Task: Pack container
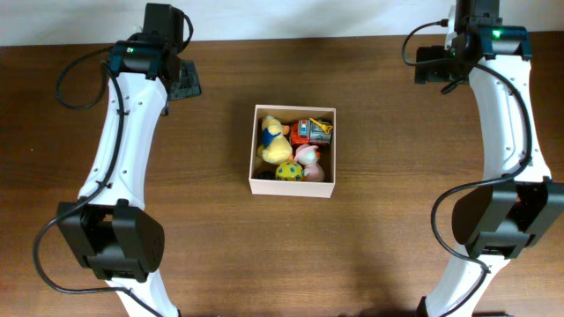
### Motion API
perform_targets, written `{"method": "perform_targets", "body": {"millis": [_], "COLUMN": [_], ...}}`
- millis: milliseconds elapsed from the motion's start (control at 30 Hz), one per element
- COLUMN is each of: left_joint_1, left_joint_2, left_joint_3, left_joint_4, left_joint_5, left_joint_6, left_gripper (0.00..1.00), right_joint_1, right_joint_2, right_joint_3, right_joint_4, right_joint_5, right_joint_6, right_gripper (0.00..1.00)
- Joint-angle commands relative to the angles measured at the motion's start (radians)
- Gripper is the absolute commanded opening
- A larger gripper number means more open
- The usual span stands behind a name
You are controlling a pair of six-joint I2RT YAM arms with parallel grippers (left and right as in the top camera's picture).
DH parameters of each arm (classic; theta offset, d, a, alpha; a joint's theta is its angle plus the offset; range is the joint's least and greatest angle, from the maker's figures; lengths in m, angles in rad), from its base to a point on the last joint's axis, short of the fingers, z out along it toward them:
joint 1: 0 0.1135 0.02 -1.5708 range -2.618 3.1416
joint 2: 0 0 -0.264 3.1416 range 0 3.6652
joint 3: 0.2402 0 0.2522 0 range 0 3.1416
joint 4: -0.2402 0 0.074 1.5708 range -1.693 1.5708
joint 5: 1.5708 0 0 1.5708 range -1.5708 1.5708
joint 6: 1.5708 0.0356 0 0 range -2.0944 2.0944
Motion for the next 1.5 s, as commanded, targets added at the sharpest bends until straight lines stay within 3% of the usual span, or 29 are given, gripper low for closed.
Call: {"method": "perform_targets", "body": {"millis": [0,400,767,900,1000,1200,1467], "left_joint_1": [0.0,0.0,0.0,0.0,0.0,0.0,0.0], "left_joint_2": [-0.006,-0.006,-0.006,-0.006,-0.006,-0.006,-0.006], "left_joint_3": [0.009,0.009,0.009,0.009,0.009,0.009,0.009], "left_joint_4": [-0.003,-0.003,-0.003,-0.003,-0.003,-0.003,-0.003], "left_joint_5": [-0.01,-0.01,-0.01,-0.01,-0.01,-0.01,-0.01], "left_joint_6": [-0.014,-0.014,-0.014,-0.014,-0.014,-0.014,-0.014], "left_gripper": [0.99,0.99,0.99,0.99,0.99,0.99,0.99], "right_joint_1": [-0.002,0.023,0.15,0.156,0.155,0.155,0.154], "right_joint_2": [-0.042,-0.117,-0.547,-0.71,-0.848,-1.233,-1.61], "right_joint_3": [0.018,0.018,0.01,-0.073,-0.222,-0.81,-1.399], "right_joint_4": [0.0,0.038,0.15,0.154,0.183,0.468,0.778], "right_joint_5": [0.015,0.069,0.055,-0.022,-0.039,-0.063,-0.106], "right_joint_6": [-0.003,-0.038,-0.04,-0.04,-0.04,-0.039,-0.033], "right_gripper": [0.99,0.99,0.99,0.99,0.99,0.99,0.99]}}
